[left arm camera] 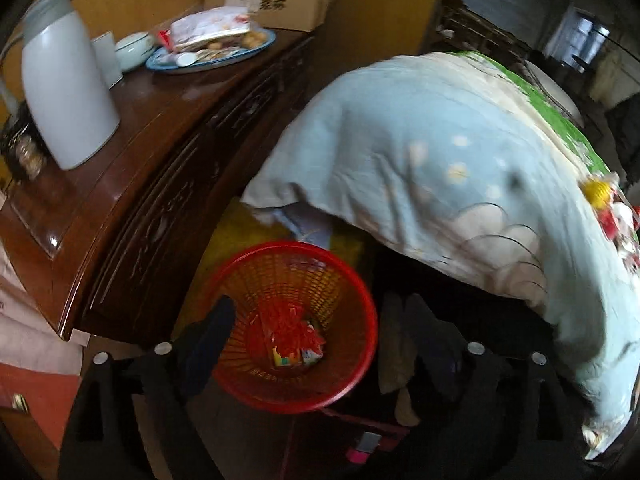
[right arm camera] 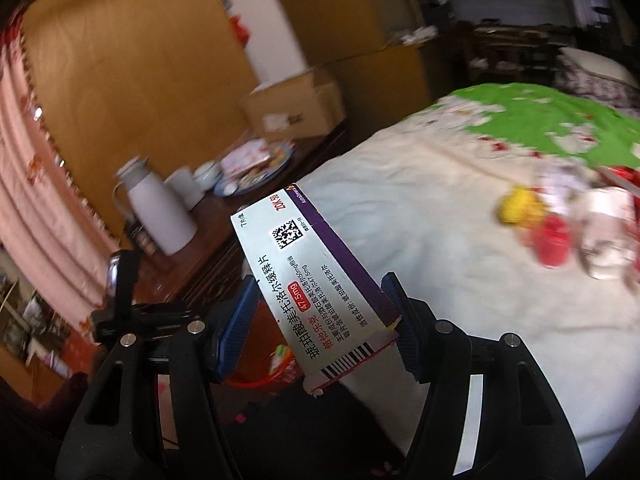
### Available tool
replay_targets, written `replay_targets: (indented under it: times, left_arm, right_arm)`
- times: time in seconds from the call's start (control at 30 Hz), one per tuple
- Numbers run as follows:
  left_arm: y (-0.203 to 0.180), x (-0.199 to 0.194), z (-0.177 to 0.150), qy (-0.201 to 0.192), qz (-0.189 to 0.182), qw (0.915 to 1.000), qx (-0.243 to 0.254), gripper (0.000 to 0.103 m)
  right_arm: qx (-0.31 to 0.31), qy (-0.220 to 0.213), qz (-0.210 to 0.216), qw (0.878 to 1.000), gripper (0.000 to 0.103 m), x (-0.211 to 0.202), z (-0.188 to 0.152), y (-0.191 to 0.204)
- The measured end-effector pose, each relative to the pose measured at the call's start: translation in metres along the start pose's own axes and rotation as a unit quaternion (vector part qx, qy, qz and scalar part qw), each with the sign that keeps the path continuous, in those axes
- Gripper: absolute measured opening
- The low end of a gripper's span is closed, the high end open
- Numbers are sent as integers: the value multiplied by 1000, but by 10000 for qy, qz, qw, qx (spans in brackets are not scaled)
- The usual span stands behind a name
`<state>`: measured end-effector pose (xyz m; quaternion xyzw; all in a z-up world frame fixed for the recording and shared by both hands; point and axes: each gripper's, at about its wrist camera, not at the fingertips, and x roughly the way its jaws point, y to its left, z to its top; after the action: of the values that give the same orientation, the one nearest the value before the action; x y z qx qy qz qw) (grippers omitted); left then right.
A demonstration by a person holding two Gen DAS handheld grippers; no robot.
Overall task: Collect trash
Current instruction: 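Carry red net and white box to the red wastebasket and release both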
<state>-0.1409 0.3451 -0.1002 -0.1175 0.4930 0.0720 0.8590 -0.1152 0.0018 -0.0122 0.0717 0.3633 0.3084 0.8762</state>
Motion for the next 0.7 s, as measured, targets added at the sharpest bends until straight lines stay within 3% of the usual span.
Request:
replay_targets:
  times: [0.17,0.4,0.47,0.57,0.7]
  left_arm:
    - [44,7,5,-66,-5,9971,-756,93]
    - [115,25,-4,37,-35,9805,-1964,94]
    - [127,30,-7,85,-37,9766,-2148,94]
    - [136,32,-9,122,-43,9740,-2264,94]
    - [132,30,-7,67,-78,9769,-2136,94]
  right_arm:
    - [-412,570,266,9972,62,52,5,43]
    - [-897,1586,855,9795,64,140,1,102]
    - [-915,1859,1016,9730,76,163,-3,116]
    - [-864,2026,984,9705,78,182,-5,123]
    - [-646,2015,903,9732,78,182,-4,113]
